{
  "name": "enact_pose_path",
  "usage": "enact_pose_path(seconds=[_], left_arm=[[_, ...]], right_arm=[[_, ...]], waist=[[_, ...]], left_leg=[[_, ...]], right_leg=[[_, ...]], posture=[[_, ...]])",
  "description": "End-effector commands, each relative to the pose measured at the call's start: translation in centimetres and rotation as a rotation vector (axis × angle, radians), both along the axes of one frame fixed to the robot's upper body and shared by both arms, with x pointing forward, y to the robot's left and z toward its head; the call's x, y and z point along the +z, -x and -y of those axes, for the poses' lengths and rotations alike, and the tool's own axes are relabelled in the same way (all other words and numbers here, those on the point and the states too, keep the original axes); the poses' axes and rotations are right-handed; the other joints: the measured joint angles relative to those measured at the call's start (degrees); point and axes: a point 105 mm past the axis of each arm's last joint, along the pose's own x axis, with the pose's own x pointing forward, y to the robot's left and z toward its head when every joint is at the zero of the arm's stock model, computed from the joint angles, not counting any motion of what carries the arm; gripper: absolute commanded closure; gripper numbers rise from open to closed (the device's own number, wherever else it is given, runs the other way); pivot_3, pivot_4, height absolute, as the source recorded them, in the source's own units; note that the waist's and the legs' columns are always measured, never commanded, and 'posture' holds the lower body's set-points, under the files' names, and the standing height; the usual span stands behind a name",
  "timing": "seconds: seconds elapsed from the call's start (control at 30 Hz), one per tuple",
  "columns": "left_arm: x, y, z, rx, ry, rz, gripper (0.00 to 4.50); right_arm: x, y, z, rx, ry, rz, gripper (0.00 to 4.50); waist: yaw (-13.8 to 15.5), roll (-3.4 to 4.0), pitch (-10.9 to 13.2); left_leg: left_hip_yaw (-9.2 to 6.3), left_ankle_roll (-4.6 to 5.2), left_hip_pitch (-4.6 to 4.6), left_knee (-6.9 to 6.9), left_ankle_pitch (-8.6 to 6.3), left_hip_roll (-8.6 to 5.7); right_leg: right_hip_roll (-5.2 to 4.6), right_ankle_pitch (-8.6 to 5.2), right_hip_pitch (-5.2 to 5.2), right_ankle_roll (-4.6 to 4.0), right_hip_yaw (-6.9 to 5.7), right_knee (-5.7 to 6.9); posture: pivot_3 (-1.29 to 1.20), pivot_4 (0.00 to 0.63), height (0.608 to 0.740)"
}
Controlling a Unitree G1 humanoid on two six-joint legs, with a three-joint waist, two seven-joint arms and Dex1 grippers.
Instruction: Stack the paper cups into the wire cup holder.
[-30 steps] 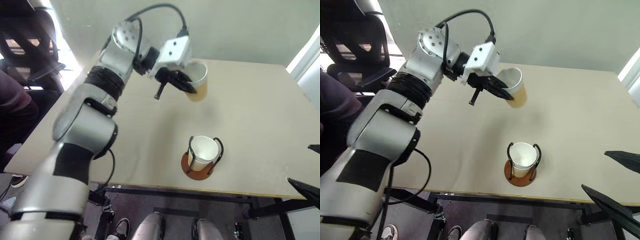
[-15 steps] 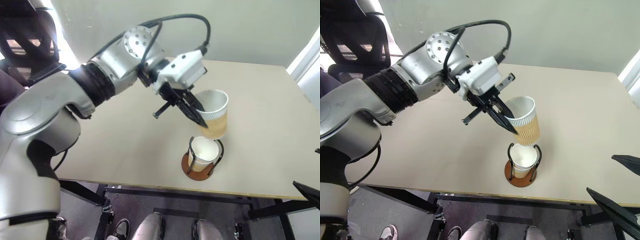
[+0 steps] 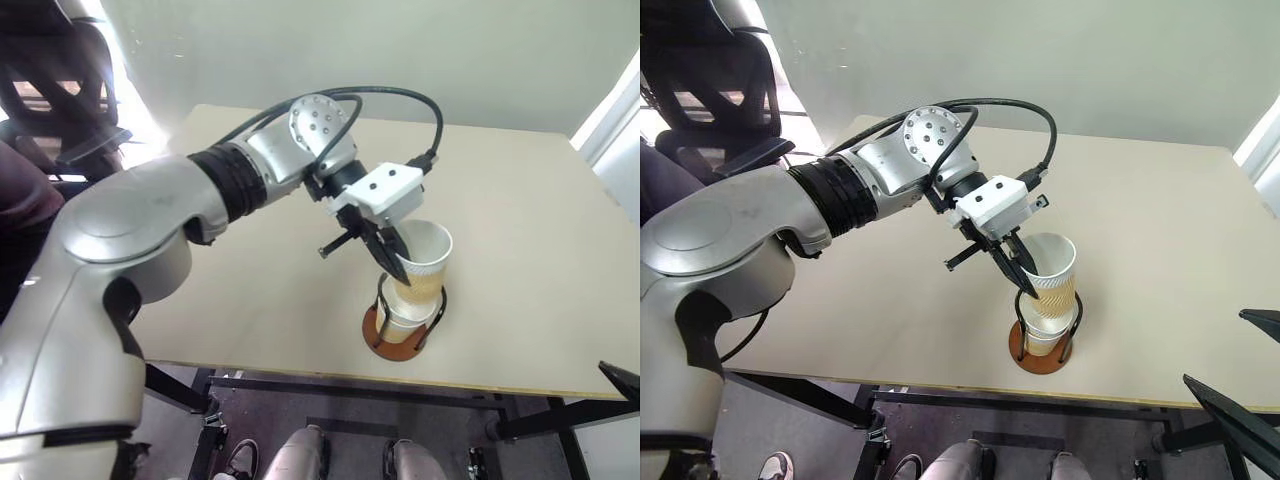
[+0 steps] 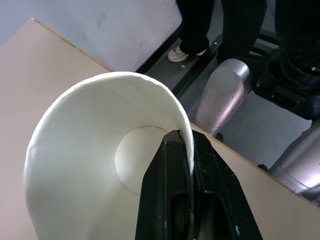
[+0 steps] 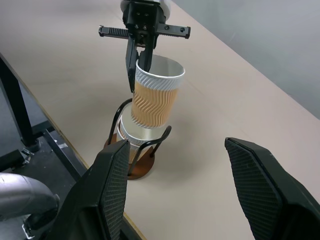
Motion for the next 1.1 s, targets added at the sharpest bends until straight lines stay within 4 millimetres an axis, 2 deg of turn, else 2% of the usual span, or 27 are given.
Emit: enact_pose_path(seconds=[0.03, 0.37, 0.53, 0.73, 1.1], left_arm=[[0.9, 0.1, 0.4, -0.021, -0.018, 0.028, 4.45], [0.2, 0.4, 0.3, -0.018, -0.038, -0.016, 4.45], [0.4, 0.6, 0.3, -0.02, -0.031, -0.024, 4.45], [1.9, 0.8, 0.3, -0.022, 0.03, -0.019, 4.45], [1.1, 1.4, -0.5, -0.056, -0.007, -0.02, 4.45]], right_arm=[[0.5, 0.3, -0.3, 0.006, 0.003, 0.014, 1.41], [0.7, 0.5, -0.3, -0.001, -0.002, 0.011, 1.41], [0.6, 0.5, -0.3, -0.002, -0.004, 0.012, 1.41], [0.6, 0.5, -0.2, -0.003, -0.005, 0.012, 1.41], [0.5, 0.2, -0.1, 0.003, 0.0, 0.015, 1.41]], waist=[[0.0, 0.0, 0.0], [0.0, -0.04, 0.0], [0.0, -0.04, 0.0], [0.0, -0.04, 0.0], [0.0, -0.06, 0.0]], left_leg=[[0.0, -0.02, 0.0, 0.0, -0.02, 0.0], [0.06, -0.71, 0.14, 0.05, -0.24, -0.02], [0.06, -0.73, 0.16, 0.05, -0.4, -0.01], [0.06, -0.75, 0.16, 0.04, -0.5, -0.01], [0.06, -0.76, 0.28, 0.05, -0.54, -0.01]], right_leg=[[0.0, -0.05, 0.0, -0.01, -0.01, 0.02], [-0.08, -0.83, 0.0, 0.03, -0.02, 0.41], [-0.08, -1.1, 0.01, 0.04, -0.04, 0.45], [-0.09, -1.23, 0.02, 0.01, -0.04, 0.46], [-0.1, -1.29, 0.15, -0.02, -0.06, 0.47]], posture=[[0.0, 0.15, 0.74], [0.0, 0.15, 0.74], [0.0, 0.15, 0.74], [0.0, 0.15, 0.74], [0.0, 0.15, 0.74]])
